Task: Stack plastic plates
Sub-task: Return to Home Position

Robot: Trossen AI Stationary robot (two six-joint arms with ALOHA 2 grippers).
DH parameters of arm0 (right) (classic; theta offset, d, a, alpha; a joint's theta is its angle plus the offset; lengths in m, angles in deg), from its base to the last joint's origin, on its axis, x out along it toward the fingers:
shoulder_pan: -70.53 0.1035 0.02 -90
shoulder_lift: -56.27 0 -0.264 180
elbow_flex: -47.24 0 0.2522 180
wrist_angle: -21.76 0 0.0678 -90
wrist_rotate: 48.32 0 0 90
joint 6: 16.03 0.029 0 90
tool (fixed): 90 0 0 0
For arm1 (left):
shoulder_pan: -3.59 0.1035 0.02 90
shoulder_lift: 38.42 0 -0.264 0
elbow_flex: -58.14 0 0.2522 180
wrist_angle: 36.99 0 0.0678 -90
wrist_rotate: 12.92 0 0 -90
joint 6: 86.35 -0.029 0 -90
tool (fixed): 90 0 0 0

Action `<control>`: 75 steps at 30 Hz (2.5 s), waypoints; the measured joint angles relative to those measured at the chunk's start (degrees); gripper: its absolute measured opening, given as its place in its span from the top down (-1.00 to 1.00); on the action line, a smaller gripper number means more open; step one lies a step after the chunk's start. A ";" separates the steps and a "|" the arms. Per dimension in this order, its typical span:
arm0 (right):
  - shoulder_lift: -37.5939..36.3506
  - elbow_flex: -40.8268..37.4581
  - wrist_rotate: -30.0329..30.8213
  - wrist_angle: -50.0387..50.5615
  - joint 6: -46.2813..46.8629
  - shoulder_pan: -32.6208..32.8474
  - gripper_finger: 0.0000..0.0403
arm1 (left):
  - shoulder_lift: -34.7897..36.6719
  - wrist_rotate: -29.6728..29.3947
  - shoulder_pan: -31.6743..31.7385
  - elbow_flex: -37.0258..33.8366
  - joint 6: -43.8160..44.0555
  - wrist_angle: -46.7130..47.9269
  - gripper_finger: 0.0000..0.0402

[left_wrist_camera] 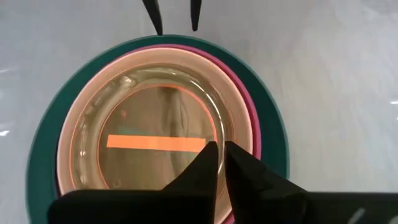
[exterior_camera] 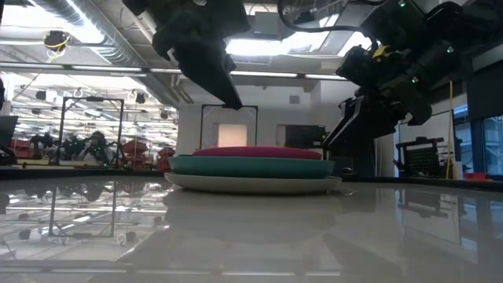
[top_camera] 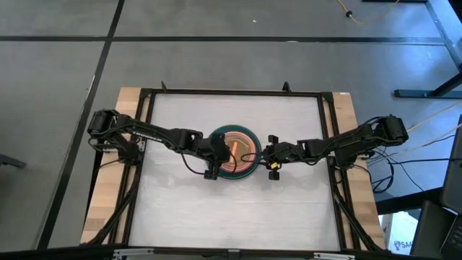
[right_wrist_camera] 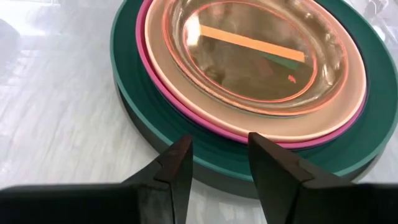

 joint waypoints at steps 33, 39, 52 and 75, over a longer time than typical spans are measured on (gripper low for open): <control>-23.79 -2.73 0.61 11.90 0.02 -0.04 0.28 | 15.47 -0.44 -4.48 -16.24 7.04 -12.89 0.50; -33.85 -6.45 1.74 11.40 -0.42 -0.07 0.28 | 26.29 -3.58 -4.38 -23.93 7.81 -18.71 0.51; -58.95 -19.52 3.79 10.85 1.05 -0.04 0.28 | 49.14 -3.34 3.28 -49.03 11.48 -40.13 0.59; -79.90 -27.40 3.03 14.95 6.92 -0.04 0.93 | 84.66 3.53 5.35 -63.10 9.00 -35.73 0.94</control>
